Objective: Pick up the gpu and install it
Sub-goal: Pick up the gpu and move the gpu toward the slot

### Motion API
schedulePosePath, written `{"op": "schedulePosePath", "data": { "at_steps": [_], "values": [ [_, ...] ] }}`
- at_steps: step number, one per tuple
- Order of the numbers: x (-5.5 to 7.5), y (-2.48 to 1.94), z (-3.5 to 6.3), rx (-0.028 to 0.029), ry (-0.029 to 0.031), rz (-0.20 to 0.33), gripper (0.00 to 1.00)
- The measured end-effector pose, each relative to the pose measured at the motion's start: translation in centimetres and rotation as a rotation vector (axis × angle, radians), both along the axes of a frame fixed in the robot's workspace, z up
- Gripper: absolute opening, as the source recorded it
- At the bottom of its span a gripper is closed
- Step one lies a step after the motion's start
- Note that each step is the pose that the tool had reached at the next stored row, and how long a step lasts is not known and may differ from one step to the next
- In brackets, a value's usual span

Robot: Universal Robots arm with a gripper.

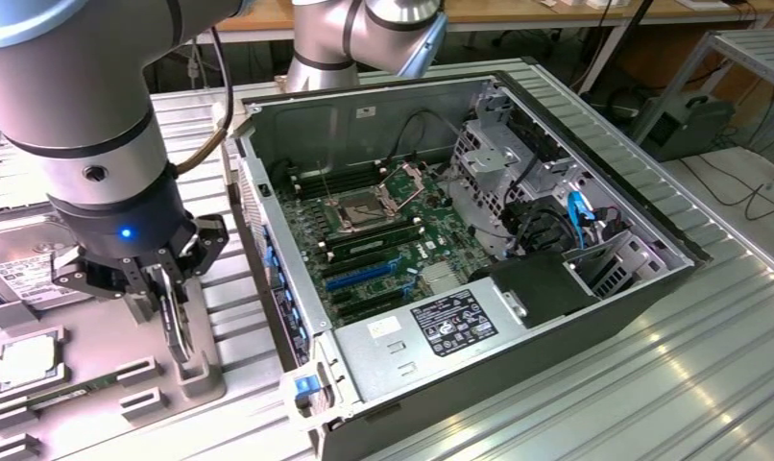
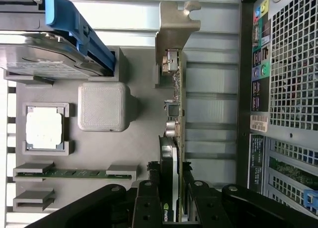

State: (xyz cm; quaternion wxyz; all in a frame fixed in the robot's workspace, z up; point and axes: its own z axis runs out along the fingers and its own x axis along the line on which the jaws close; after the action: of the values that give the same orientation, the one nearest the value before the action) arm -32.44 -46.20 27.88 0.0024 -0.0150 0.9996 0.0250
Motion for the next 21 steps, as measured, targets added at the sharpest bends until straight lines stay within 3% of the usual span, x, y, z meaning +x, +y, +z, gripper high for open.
{"op": "schedulePosePath", "data": {
  "at_steps": [8,21],
  "values": [
    [0.0,0.00,2.63,0.0001,0.0000,-0.003,0.27],
    [0.0,0.00,3.26,0.0002,-0.0001,-0.029,0.27]
  ]
}}
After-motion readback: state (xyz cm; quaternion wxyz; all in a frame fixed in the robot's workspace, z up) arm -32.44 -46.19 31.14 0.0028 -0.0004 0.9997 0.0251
